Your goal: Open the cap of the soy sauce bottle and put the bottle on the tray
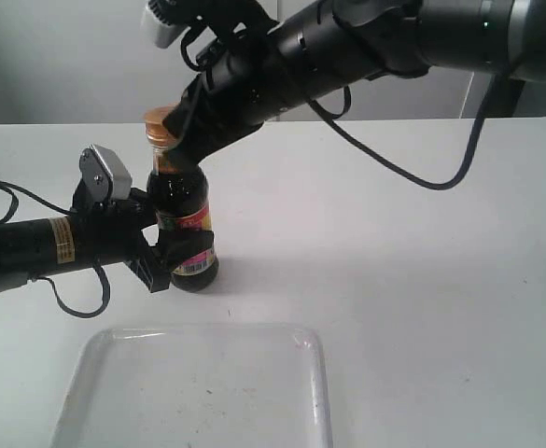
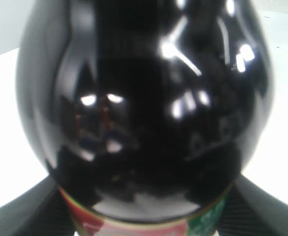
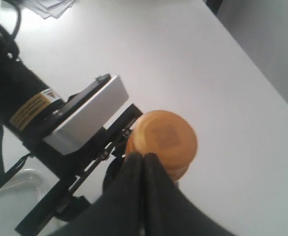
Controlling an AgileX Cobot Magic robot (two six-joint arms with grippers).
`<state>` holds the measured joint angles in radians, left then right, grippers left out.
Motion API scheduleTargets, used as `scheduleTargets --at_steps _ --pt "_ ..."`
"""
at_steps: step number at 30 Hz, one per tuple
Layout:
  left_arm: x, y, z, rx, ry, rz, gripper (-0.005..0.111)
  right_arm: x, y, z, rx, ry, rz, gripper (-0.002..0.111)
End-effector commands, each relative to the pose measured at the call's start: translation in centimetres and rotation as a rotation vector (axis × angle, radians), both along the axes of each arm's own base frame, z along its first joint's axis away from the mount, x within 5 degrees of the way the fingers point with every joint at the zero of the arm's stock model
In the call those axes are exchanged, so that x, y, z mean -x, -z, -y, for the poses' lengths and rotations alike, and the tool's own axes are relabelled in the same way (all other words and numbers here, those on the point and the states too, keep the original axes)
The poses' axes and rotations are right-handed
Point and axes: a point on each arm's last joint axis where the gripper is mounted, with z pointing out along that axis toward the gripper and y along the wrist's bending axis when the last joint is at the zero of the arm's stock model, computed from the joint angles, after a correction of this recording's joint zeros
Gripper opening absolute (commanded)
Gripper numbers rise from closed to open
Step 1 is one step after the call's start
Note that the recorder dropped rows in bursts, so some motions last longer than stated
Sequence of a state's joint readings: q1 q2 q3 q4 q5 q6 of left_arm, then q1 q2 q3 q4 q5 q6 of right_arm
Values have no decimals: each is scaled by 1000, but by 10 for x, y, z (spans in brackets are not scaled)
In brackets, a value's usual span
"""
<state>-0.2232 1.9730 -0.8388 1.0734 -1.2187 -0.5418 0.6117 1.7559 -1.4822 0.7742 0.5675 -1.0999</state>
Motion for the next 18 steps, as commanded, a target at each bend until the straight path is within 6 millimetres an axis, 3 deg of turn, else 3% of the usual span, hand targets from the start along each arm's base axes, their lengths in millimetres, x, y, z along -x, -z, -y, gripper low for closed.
scheduleTargets --at_steps 1,5,11,18 --pt "1 -2 1 5 1 4 0 -8 -4 2 -27 63 51 0" --pt "1 -2 1 5 1 4 0 -7 -4 1 -38 61 36 0" --pt "1 -2 1 5 1 4 0 8 4 -1 21 -74 -88 0" --pt "1 -2 1 3 5 4 0 -2 24 -7 35 -50 -113 0"
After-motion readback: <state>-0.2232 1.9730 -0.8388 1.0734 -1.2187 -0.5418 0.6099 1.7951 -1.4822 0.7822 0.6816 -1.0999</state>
